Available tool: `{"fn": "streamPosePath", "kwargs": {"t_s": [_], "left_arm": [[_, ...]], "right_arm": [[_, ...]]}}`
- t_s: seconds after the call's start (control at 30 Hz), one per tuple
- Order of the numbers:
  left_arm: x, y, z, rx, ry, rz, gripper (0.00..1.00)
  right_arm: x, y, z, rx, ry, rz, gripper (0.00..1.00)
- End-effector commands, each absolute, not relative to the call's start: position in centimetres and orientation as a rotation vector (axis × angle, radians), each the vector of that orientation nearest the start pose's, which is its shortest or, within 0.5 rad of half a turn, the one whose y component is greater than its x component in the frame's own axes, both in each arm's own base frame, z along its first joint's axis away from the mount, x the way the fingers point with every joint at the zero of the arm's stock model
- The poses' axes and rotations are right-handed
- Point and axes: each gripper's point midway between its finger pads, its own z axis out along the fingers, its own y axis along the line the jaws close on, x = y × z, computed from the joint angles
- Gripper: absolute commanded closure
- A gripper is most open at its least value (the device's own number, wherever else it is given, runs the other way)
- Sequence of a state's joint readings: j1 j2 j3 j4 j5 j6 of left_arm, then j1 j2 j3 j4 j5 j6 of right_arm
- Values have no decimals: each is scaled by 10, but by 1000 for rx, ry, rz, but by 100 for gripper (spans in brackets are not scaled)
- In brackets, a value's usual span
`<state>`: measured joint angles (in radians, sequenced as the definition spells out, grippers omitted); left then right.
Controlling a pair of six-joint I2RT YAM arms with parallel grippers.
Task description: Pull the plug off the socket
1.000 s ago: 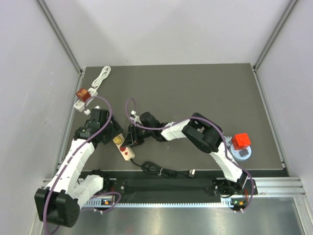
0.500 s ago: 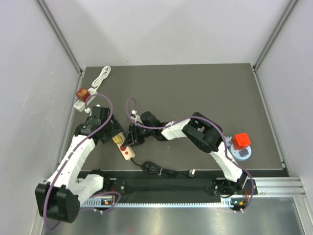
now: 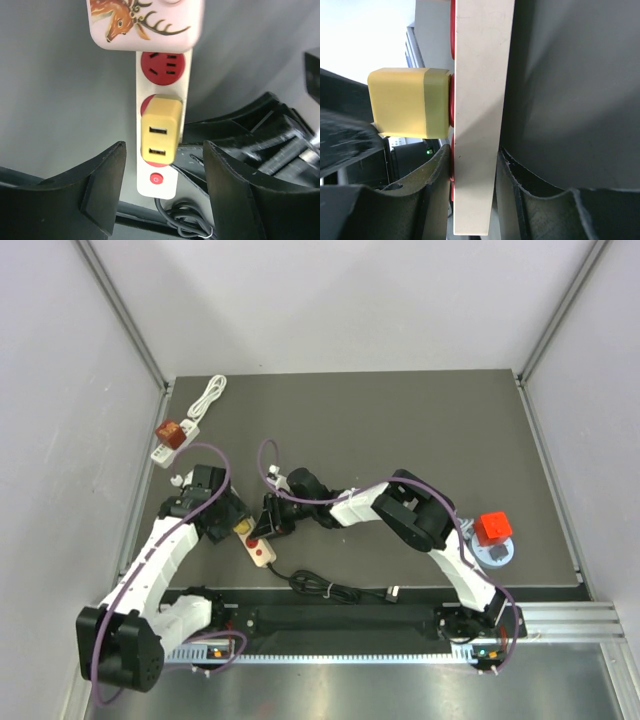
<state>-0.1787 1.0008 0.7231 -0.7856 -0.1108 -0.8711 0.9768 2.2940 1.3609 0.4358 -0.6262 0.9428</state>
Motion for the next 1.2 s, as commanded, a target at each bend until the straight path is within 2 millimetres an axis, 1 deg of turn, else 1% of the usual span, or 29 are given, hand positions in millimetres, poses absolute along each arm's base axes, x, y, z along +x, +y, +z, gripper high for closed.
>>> {"fn": "streamPosePath", "kwargs": {"t_s": [0.0,0.03,0.13,0.17,0.2,0.27,0.3,0.33,0.37,0.4,0.43,0.47,0.5,0.53,0.57,0.63,0.67,0.7,0.73,0.77,0.83,0.87,0.9,0.93,0.97,1.0,1.03,1.13,1.17], "left_arm": [[234,-56,86,-971,2449,-236,34],[234,-58,82,-966,2458,-242,36],[239,-63,75,-948,2478,-263,49],[240,-63,71,-944,2488,-258,57],[241,-64,69,-933,2490,-261,61],[240,-65,64,-918,2510,-265,76],[240,-67,64,-903,2514,-276,91],[238,-67,62,-900,2522,-275,98],[238,-67,62,-900,2523,-277,100],[236,-66,63,-910,2522,-270,100],[234,-63,66,-928,2520,-245,100],[234,-61,75,-939,2490,-250,100],[235,-61,82,-953,2460,-265,100],[239,-66,93,-936,2436,-323,100],[247,-72,113,-909,2356,-409,100],[253,-82,129,-891,2285,-527,100],[254,-91,144,-863,2243,-638,100],[261,-97,156,-852,2182,-716,100],[259,-103,161,-841,2161,-780,100],[264,-105,169,-824,2119,-818,100],[264,-104,175,-795,2090,-813,100],[264,-99,180,-774,2066,-780,100],[263,-96,180,-762,2063,-758,100],[263,-93,182,-745,2057,-739,100],[261,-90,183,-728,2054,-714,100],[259,-89,180,-730,2065,-702,100],[258,-88,181,-725,2060,-698,100],[257,-88,181,-705,2069,-692,100],[256,-85,178,-706,2088,-663,100]], "right_arm": [[202,517,0,-562,2501,1571,100],[201,519,1,-565,2496,1574,100],[202,519,3,-574,2489,1576,100],[201,520,3,-579,2485,1574,100],[202,520,4,-584,2479,1577,100],[204,521,6,-588,2470,1578,100],[204,522,4,-584,2473,1574,100],[205,523,5,-584,2469,1574,100],[206,524,5,-584,2472,1570,100],[209,521,-3,-553,2514,1521,100],[213,521,-5,-527,2537,1472,100],[217,517,-10,-511,2559,1412,100],[222,510,-21,-461,2608,1304,100],[223,507,-24,-443,2622,1274,100],[222,505,-26,-406,2642,1267,100],[219,505,-31,-378,2647,1317,100],[217,506,-33,-342,2666,1347,100],[212,510,-34,-355,2653,1418,100],[208,508,-38,-309,2681,1450,100],[208,514,-31,-307,2636,1521,100],[202,510,-37,-272,2668,1563,100],[202,510,-36,-268,2669,1566,100],[202,511,-34,-271,2653,1596,100],[200,511,-32,-203,2669,1646,100],[202,517,-20,-200,2600,1737,100],[202,515,-21,-179,2606,1772,100],[204,515,-19,-164,2605,1781,100],[209,512,-24,-149,2629,1747,100],[208,510,-28,-138,2655,1728,100]]}}
